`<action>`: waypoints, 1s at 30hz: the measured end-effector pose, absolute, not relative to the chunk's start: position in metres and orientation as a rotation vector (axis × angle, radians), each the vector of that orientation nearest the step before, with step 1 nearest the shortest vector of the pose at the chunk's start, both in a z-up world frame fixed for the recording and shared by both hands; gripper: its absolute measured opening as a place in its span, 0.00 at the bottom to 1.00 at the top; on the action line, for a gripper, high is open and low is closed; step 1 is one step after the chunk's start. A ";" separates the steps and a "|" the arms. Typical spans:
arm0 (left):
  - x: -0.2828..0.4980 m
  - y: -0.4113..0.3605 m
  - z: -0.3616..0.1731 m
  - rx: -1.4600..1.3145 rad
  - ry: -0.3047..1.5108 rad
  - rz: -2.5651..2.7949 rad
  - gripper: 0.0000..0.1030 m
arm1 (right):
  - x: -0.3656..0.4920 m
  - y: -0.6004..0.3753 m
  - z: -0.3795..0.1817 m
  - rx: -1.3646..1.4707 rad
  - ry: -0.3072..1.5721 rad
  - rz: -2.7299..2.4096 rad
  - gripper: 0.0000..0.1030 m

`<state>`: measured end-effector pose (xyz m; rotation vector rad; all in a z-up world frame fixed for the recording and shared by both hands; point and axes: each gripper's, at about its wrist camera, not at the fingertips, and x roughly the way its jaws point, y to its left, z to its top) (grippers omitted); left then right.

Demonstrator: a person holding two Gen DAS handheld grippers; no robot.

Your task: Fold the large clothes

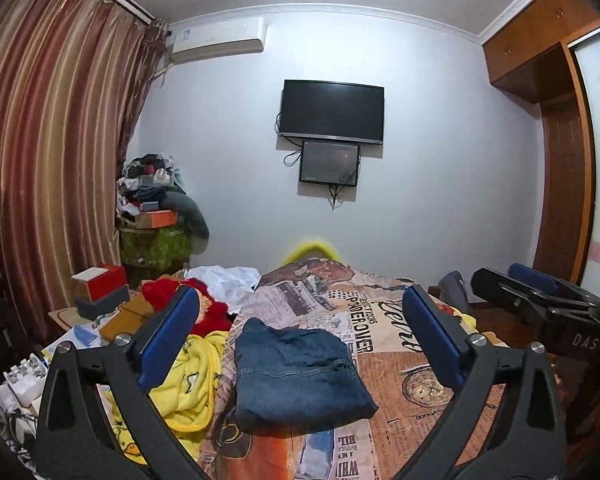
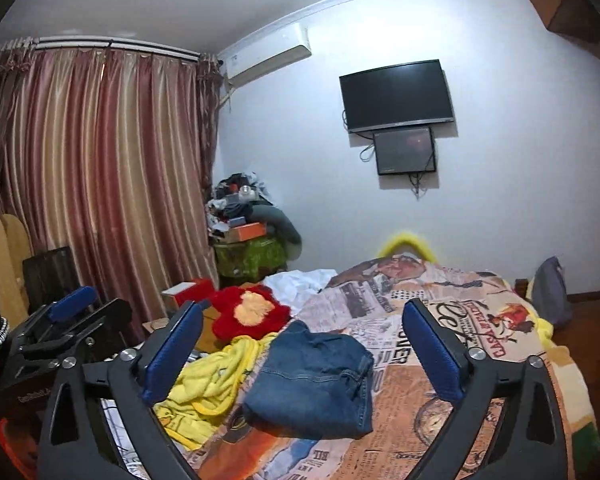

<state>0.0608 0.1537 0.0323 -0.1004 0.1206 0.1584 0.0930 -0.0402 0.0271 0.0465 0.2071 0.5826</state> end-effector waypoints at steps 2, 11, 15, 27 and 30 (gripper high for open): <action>0.062 0.155 0.030 -0.101 0.128 0.165 1.00 | 0.092 -0.038 0.026 0.036 0.193 0.560 1.00; 0.065 0.158 0.023 -0.096 0.143 0.172 1.00 | 0.095 -0.034 0.023 0.009 0.186 0.537 1.00; 0.068 0.158 0.020 -0.095 0.151 0.171 1.00 | 0.097 -0.032 0.020 0.003 0.196 0.535 1.00; 0.078 0.161 0.012 -0.100 0.178 0.169 1.00 | 0.103 -0.031 0.015 0.001 0.230 0.540 1.00; 0.078 0.160 0.012 -0.101 0.177 0.169 1.00 | 0.105 -0.031 0.015 0.005 0.233 0.537 1.00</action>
